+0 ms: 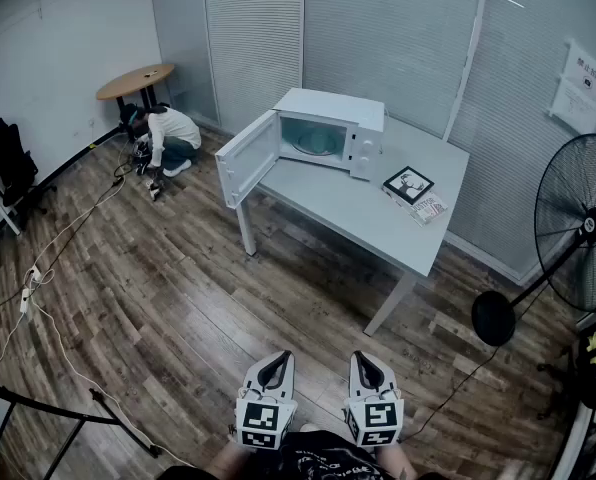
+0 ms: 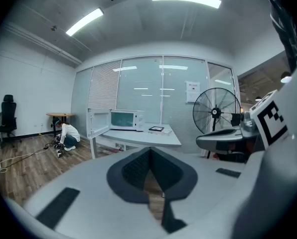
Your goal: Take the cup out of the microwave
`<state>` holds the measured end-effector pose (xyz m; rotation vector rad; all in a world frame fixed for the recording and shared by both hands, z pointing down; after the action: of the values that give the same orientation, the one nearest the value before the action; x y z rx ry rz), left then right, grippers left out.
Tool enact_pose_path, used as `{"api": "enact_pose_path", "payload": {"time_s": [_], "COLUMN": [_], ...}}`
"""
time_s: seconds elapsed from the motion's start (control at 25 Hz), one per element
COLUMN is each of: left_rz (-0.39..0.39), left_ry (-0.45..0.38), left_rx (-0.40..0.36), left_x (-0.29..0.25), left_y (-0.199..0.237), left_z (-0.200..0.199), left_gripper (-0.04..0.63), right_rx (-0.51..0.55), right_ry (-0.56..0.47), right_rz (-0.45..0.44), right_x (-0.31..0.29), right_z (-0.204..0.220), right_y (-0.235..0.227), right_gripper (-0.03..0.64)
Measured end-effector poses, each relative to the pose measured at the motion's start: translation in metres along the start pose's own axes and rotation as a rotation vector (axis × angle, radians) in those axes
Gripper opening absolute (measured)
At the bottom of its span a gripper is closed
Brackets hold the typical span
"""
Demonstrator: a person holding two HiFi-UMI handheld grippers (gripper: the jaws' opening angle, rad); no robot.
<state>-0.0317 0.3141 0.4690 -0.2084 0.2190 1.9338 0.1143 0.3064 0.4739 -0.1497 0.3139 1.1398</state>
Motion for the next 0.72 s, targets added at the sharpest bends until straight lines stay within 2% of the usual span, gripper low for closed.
{"api": "enact_pose_path", "payload": {"time_s": [0.48, 0.72], "left_rz": [-0.028, -0.037], "left_ry": [0.023, 0.019], "left_rx": [0.005, 0.004], "left_x": [0.006, 0.003], "left_y": [0.008, -0.003], "left_z": [0.008, 0.012], "left_gripper": [0.003, 0.005], "right_rx": [-0.019, -0.027], "right_ry": [-0.004, -0.018], "right_rz": [-0.012, -0.02], "right_x": [-0.002, 0.002], "right_z": [0.002, 0.008], "right_y": [0.005, -0.003], "right_gripper": [0.003, 0.003]}}
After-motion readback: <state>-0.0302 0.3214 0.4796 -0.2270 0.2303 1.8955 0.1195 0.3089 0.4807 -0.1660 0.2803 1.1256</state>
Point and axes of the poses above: the fingertips, and each gripper's own axes: x backward along the fingers, y to its left, z out of its underside, the point moved 2 cm from there along x, backward along the fingers, and after that the axes turned 1 degree about -z, right-handed, at the moved point
